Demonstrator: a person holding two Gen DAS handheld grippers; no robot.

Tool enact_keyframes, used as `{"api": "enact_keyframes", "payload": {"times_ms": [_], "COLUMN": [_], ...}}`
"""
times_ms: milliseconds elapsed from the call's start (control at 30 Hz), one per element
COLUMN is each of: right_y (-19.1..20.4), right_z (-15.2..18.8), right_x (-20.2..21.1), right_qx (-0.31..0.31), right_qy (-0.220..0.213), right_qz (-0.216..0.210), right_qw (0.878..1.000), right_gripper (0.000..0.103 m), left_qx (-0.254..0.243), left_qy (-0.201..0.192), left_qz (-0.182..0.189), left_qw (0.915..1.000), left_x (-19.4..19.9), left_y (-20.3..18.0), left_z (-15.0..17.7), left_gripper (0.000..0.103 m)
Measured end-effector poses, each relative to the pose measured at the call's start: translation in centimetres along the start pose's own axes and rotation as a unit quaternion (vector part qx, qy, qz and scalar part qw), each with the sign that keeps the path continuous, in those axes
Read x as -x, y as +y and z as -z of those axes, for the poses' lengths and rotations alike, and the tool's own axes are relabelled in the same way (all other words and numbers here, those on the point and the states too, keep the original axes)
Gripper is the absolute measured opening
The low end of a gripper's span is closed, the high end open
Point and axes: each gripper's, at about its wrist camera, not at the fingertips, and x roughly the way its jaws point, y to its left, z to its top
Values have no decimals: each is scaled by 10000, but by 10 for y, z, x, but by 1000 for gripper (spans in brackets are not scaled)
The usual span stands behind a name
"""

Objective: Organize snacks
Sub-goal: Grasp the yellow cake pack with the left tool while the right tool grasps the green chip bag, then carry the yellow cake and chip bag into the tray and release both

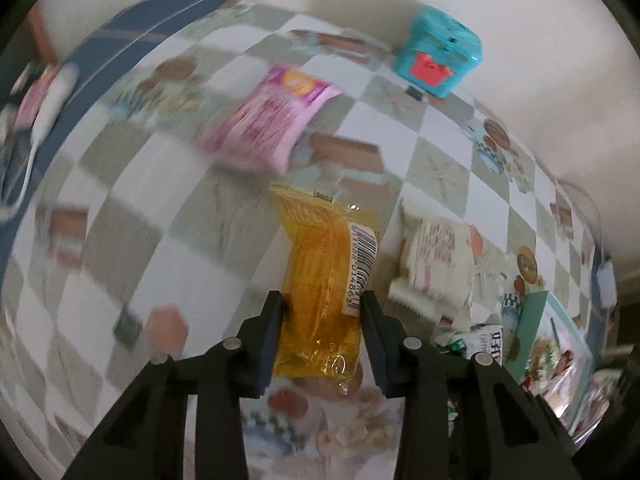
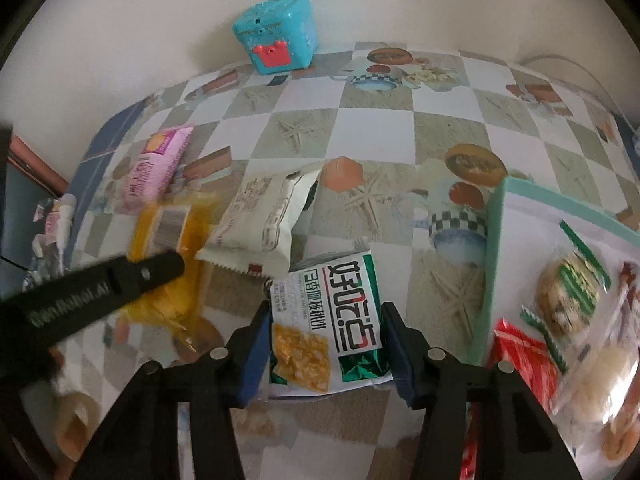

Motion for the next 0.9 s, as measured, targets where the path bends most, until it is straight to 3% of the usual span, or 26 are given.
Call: {"api": "enact_keyframes", "payload": {"times_ms": [200, 400, 633, 900], "right_y": [-3, -20, -40, -81], "right_z": [9, 27, 52, 59], "right_x": [37, 83, 110, 127], "right_qx": [-193, -588, -828, -1205], "right_qy": [-118, -437, -607, -703], "right_qz": [-19, -108, 32, 422], "right_qw": [9997, 9973, 9947, 9893], "right_gripper": [55, 55, 55, 55], "left_qx": [588, 799, 578, -60], "left_qy": [-51, -321, -702, -713], "left_qz": [-46, 30, 198, 290], "left_qw": [9982, 9963, 9957, 9970], "left_x": [21, 53, 88, 95], "left_y": [13, 8, -17, -53], "left_z": [35, 61, 90, 109], "left_gripper": [40, 40, 40, 40]}}
